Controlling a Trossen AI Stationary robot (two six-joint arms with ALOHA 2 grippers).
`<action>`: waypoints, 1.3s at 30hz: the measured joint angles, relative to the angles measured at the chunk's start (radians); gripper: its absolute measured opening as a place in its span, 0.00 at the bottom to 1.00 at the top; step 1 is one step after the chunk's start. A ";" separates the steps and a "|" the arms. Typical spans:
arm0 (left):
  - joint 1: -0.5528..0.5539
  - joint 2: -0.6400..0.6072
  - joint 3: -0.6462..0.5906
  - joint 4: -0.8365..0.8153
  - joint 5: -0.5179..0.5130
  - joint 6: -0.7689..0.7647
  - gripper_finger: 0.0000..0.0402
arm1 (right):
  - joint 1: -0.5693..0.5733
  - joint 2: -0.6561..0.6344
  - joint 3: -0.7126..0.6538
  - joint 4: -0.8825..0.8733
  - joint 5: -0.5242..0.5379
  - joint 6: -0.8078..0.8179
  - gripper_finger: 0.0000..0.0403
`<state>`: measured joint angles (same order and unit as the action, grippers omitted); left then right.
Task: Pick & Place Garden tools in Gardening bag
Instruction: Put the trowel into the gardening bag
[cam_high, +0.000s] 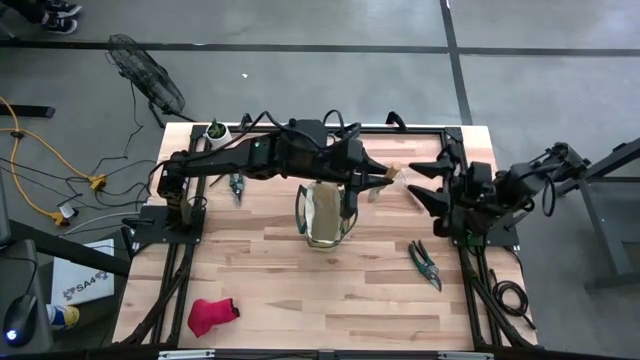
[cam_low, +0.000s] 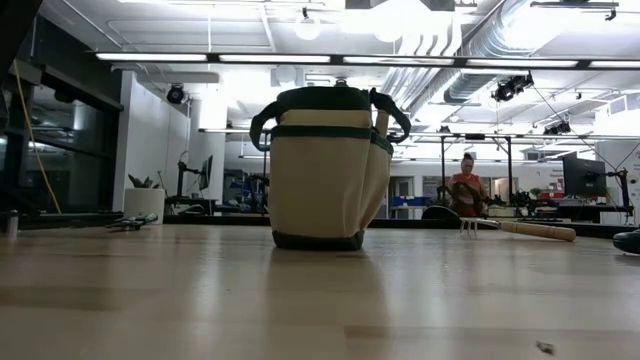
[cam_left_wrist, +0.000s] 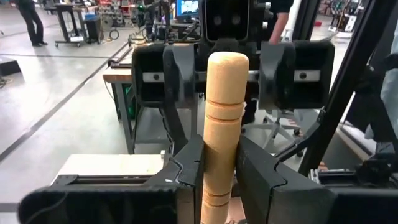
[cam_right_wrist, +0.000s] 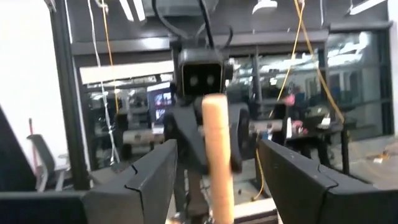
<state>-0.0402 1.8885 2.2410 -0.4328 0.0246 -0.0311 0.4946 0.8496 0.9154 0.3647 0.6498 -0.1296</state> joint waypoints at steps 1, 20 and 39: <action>0.000 0.000 0.000 -0.002 0.000 0.005 0.15 | -0.007 0.003 0.000 0.017 -0.002 -0.010 0.54; 0.001 0.000 0.001 -0.051 -0.013 0.008 0.15 | -0.238 0.080 0.000 0.059 -0.298 0.115 0.55; 0.001 0.000 0.001 -0.094 -0.017 0.001 0.15 | -0.288 0.099 0.000 0.030 -0.370 0.134 0.34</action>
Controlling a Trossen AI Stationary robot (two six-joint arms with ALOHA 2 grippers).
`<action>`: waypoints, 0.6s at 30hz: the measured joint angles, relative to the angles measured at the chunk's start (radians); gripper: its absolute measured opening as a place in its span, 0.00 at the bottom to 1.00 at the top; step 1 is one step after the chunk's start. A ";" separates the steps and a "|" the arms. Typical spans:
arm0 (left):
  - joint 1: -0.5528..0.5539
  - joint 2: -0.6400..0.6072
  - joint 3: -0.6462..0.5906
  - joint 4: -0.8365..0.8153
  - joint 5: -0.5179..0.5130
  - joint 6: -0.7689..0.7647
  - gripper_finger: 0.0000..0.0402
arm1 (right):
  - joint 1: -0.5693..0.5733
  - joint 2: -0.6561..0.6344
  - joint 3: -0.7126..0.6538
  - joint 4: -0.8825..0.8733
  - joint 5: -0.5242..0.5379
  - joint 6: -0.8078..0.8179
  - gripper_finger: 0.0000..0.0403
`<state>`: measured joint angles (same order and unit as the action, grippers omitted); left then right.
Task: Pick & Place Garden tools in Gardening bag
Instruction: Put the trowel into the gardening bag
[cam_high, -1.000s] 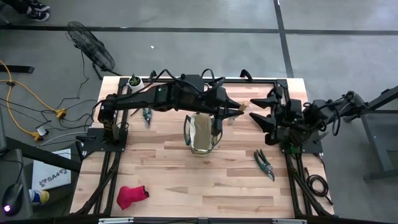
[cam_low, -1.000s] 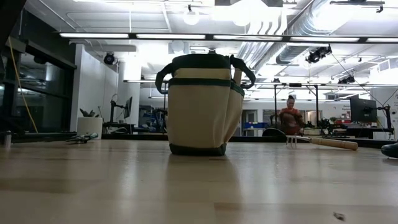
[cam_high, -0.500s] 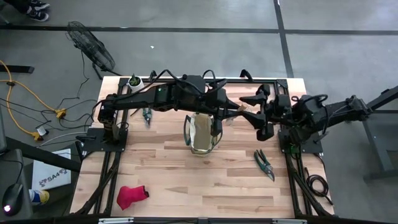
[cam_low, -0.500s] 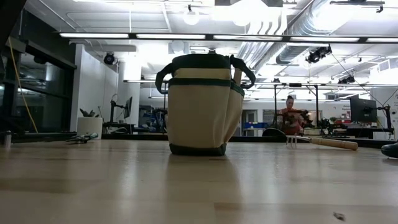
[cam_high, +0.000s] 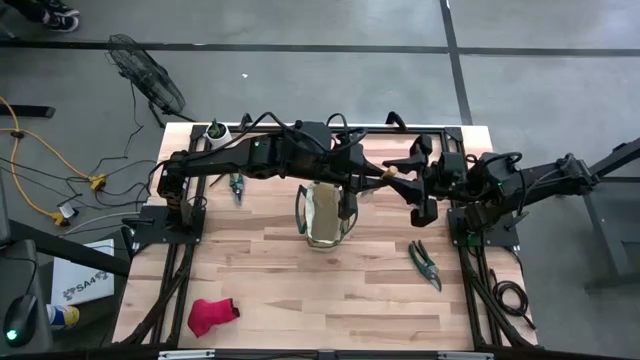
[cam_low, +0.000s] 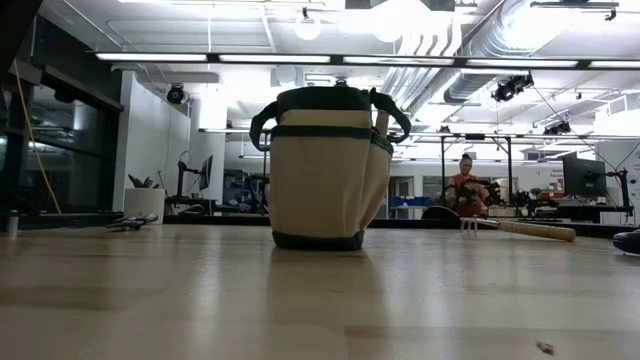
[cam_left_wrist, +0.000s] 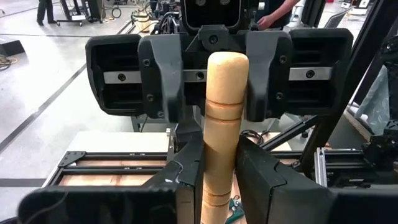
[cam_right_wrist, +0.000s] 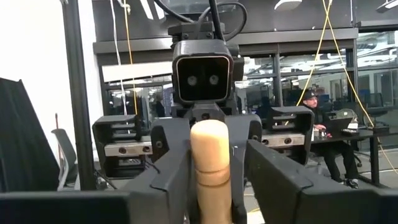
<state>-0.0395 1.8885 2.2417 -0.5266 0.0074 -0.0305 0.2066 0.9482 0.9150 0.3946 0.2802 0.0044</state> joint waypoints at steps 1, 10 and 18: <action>0.000 0.000 0.000 0.000 0.000 0.000 0.15 | 0.000 0.000 0.000 0.001 -0.001 0.000 0.32; 0.000 0.000 0.000 0.002 -0.002 -0.011 0.15 | 0.000 -0.008 0.000 0.003 -0.023 -0.008 0.14; 0.000 0.000 0.000 0.000 0.005 -0.011 0.15 | 0.000 -0.008 0.000 0.003 -0.027 0.014 0.14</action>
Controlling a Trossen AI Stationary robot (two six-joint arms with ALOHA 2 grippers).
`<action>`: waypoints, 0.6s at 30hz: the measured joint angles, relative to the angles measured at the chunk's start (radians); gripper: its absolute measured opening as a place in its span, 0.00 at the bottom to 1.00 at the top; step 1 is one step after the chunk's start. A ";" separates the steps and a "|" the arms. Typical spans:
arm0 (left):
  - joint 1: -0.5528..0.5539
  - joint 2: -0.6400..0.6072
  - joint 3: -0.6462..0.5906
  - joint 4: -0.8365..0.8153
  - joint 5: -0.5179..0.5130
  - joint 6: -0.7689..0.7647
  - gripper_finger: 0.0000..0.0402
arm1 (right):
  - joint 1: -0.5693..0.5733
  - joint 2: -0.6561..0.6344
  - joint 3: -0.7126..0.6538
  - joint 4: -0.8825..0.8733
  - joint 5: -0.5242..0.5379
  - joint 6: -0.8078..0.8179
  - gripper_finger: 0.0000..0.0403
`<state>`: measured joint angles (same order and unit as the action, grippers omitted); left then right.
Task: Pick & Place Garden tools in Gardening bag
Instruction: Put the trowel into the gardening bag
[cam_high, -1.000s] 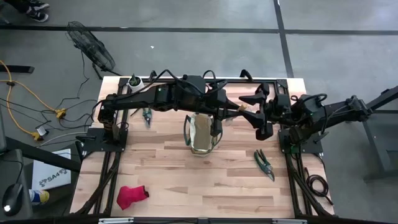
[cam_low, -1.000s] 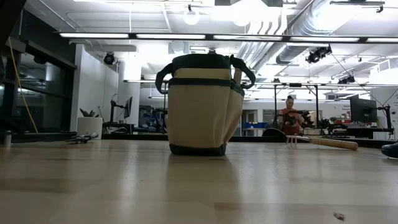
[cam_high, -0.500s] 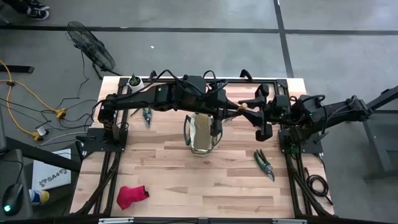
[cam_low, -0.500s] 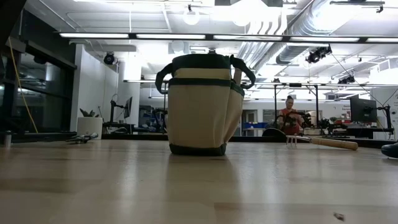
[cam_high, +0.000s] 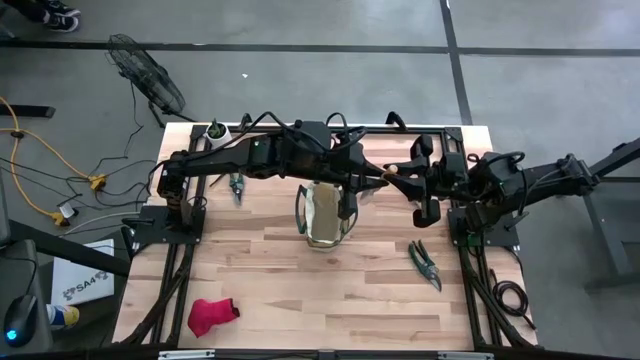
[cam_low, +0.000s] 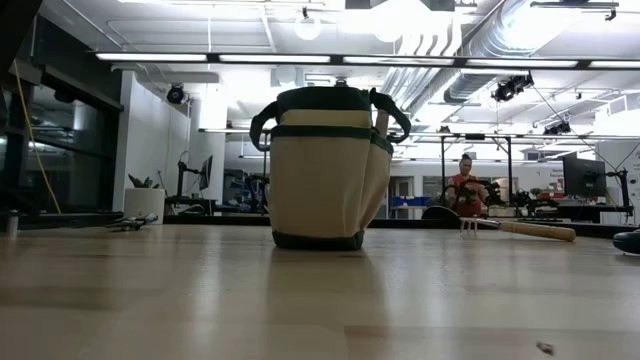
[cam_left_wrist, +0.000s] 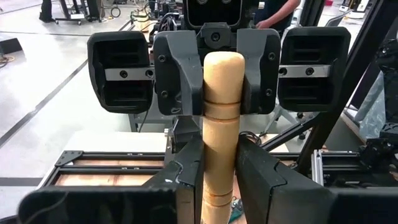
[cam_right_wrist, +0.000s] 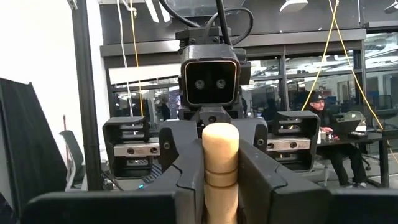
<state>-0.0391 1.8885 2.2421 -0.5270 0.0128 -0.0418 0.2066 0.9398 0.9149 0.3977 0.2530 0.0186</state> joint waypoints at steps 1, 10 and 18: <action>0.000 0.000 0.000 -0.001 0.000 0.000 0.15 | 0.000 0.000 0.000 0.000 0.002 0.000 0.14; 0.000 0.000 0.001 -0.054 -0.001 -0.008 0.32 | 0.000 -0.002 -0.001 0.000 0.017 0.015 0.14; 0.000 0.000 0.001 -0.100 -0.009 -0.012 0.34 | 0.000 -0.002 0.000 -0.058 0.064 0.008 0.14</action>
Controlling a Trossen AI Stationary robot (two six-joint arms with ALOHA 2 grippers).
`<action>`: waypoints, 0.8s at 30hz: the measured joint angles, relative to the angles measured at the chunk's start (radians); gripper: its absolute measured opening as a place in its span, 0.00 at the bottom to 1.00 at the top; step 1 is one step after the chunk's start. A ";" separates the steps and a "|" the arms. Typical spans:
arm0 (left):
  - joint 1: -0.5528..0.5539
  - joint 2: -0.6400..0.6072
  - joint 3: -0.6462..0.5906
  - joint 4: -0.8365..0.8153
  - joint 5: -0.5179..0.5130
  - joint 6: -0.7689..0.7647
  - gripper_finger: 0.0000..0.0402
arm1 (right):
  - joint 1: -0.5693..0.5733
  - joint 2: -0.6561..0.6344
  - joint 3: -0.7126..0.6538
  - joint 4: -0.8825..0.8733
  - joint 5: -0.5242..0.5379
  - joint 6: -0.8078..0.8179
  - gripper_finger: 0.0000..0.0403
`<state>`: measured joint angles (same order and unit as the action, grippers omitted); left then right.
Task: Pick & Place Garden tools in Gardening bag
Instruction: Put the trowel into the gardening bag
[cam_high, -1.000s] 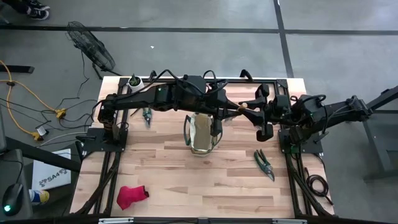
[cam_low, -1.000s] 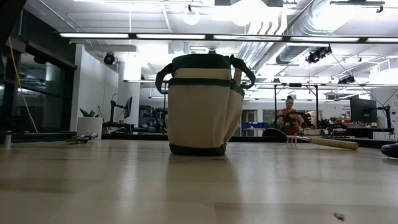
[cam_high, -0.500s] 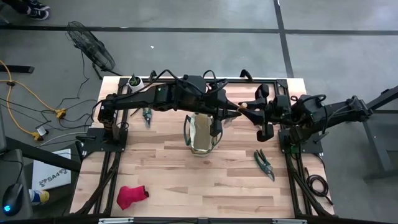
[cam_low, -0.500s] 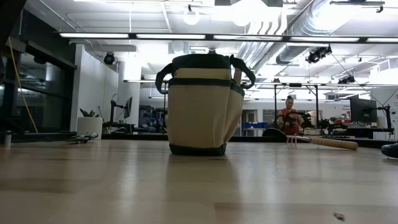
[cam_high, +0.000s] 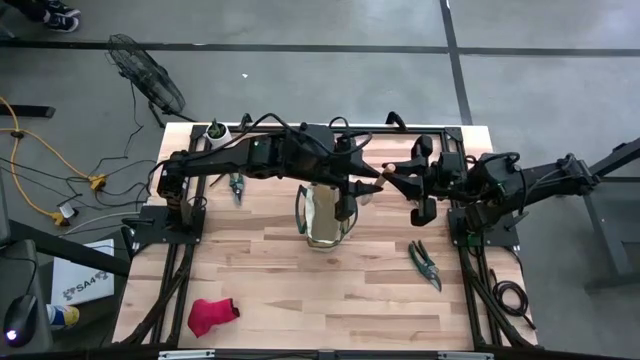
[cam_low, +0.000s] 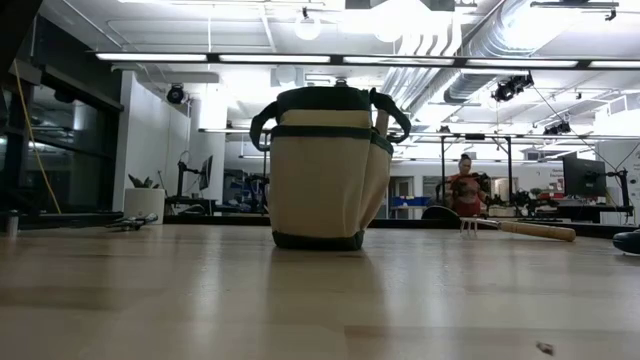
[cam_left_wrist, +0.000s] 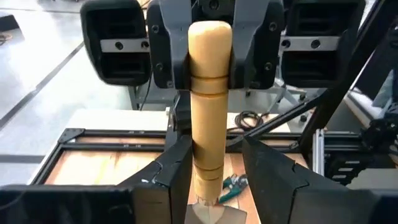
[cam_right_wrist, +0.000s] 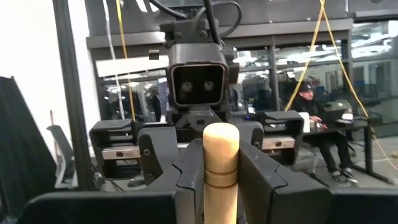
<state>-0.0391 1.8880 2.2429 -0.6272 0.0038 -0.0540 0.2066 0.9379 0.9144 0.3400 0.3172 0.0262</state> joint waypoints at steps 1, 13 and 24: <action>0.001 0.000 0.000 -0.022 -0.002 0.000 0.34 | 0.000 0.000 0.000 -0.016 0.012 0.000 0.14; 0.000 -0.072 -0.001 -0.383 -0.140 -0.015 0.35 | 0.000 -0.003 0.001 -0.240 0.058 0.050 0.14; 0.000 -0.099 -0.124 -0.406 -0.171 -0.027 0.35 | 0.000 0.006 -0.035 -0.294 0.069 0.089 0.14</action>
<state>-0.0391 1.7894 2.1185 -1.0334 -0.1677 -0.0808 0.2066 0.9443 0.8796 0.0456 0.3862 0.1152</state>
